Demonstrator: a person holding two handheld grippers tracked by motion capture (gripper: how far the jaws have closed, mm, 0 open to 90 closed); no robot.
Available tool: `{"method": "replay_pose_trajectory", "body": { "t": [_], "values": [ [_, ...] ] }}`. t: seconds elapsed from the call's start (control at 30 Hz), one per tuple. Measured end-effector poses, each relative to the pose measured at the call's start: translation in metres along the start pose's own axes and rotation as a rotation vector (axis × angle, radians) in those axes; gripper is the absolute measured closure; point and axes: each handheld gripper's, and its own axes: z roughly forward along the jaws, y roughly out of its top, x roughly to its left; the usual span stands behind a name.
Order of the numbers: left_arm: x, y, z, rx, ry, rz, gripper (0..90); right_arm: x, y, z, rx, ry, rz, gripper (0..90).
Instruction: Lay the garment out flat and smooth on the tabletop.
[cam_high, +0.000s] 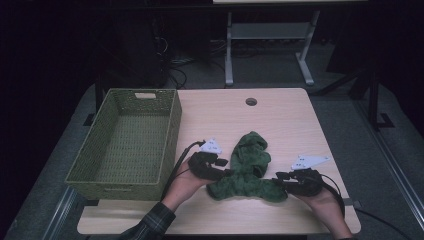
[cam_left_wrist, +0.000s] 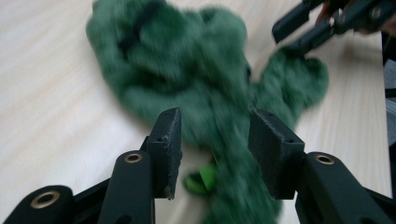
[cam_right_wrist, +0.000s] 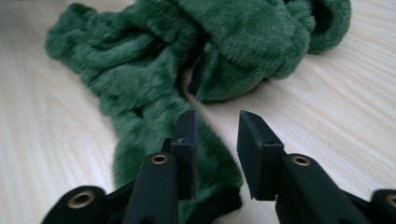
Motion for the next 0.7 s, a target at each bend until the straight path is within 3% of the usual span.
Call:
{"method": "replay_pose_trajectory", "body": {
  "t": [0.17, 0.3, 0.37, 0.47, 0.6, 0.7],
  "values": [
    [0.015, 0.029, 0.015, 0.005, 0.007, 0.036, 50.3, -0.006, 0.005, 0.007, 0.004, 0.006, 0.015, 65.3],
    [0.026, 0.044, 0.025, -0.017, 0.007, 0.034, 52.2, -0.010, 0.005, 0.010, 0.004, -0.003, 0.026, 64.3],
    [0.031, 0.051, 0.032, -0.006, -0.002, 0.040, 53.0, -0.011, 0.004, 0.011, 0.003, 0.001, 0.033, 64.1],
    [0.037, 0.058, 0.042, 0.006, -0.013, 0.041, 52.9, -0.012, 0.002, 0.013, 0.005, 0.008, 0.038, 63.8],
    [0.043, 0.062, 0.055, 0.000, -0.029, -0.001, 53.0, -0.011, 0.002, 0.012, 0.004, 0.011, 0.037, 63.2],
    [0.043, 0.061, 0.065, 0.026, -0.037, 0.014, 53.0, -0.011, 0.001, 0.012, 0.004, 0.012, 0.045, 62.9]
  ]
}}
